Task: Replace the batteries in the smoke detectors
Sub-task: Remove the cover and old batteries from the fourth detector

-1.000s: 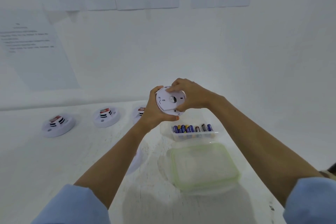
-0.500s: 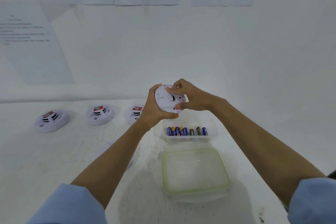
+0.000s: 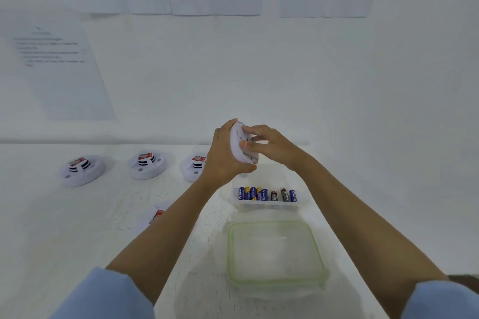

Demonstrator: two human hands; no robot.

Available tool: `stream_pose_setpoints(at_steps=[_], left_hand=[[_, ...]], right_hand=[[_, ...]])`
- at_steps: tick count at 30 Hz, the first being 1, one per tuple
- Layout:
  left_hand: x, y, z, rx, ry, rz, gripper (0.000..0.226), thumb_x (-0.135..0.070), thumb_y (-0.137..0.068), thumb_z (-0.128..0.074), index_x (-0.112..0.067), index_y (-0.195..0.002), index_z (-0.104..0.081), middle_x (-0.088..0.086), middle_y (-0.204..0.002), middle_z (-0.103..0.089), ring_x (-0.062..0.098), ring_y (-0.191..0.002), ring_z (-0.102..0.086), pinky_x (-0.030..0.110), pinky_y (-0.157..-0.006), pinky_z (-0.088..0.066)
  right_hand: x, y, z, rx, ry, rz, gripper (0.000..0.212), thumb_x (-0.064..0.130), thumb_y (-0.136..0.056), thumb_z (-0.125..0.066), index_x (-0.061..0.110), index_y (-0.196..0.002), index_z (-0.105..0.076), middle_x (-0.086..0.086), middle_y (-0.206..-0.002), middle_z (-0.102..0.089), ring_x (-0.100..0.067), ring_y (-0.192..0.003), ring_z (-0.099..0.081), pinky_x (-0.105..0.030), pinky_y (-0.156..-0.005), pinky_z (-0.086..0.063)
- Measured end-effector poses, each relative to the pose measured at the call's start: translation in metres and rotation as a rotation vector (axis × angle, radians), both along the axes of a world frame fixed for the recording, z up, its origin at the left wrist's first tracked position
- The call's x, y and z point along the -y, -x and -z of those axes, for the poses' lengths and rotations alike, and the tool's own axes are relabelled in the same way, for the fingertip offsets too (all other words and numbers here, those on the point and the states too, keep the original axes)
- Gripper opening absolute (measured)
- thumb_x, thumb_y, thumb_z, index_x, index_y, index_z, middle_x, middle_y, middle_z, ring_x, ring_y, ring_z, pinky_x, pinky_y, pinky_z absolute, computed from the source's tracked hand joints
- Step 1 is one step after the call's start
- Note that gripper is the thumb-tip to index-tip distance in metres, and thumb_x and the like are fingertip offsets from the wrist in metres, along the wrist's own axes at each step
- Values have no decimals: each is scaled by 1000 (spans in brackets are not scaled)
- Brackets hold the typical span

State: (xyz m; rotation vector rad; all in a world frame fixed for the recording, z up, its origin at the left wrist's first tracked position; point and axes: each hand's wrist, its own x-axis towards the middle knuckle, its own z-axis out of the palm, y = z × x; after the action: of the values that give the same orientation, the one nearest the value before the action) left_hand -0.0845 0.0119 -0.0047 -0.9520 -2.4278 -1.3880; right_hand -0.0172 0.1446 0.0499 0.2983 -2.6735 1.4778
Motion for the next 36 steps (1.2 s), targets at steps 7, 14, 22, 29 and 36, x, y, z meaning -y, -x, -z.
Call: stream_pose_setpoints(at_steps=[7, 14, 22, 29, 36], left_hand=[[27, -25, -14, -94, -105, 27, 110, -36, -48, -80, -40, -138, -17, -5, -117, -43, 20, -109, -48, 41, -96, -44], [96, -15, -15, 749, -387, 174, 70, -19, -79, -68, -34, -136, -32, 5, -126, -51, 23, -105, -57, 36, -90, -49], [197, 4, 2, 747, -446, 302, 64, -4, -86, -58, -25, -141, -33, 2, -128, -58, 22, -112, -60, 38, -88, -53], [291, 10, 33, 738, -333, 207, 74, 1, -86, -58, -35, -140, -24, -5, -136, -45, 7, -110, -58, 20, -71, -55], [353, 8, 60, 778, -343, 186, 81, -4, -77, -68, -34, -141, -29, 0, -143, -41, 21, -120, -53, 34, -80, -57]], right_hand=[[27, 12, 19, 85, 511, 124, 54, 6, -81, -66, 15, -128, -43, -6, -118, -56, -26, -102, -59, -39, -78, -56], [65, 17, 30, 174, 937, 70, 55, 4, -83, -60, 17, -133, -42, -12, -125, -55, -28, -104, -59, -41, -76, -54], [160, 19, 35, 226, 639, 43, 56, 6, -83, -62, 32, -129, -43, 5, -110, -62, -18, -96, -61, -29, -74, -54], [271, 18, 67, 192, 650, 59, 51, -6, -77, -64, 37, -102, -51, 1, -109, -61, -18, -95, -60, -38, -71, -55], [332, 23, 108, 191, 733, 130, 69, -11, -74, -66, 31, -123, -41, -4, -126, -52, -24, -114, -53, -33, -66, -58]])
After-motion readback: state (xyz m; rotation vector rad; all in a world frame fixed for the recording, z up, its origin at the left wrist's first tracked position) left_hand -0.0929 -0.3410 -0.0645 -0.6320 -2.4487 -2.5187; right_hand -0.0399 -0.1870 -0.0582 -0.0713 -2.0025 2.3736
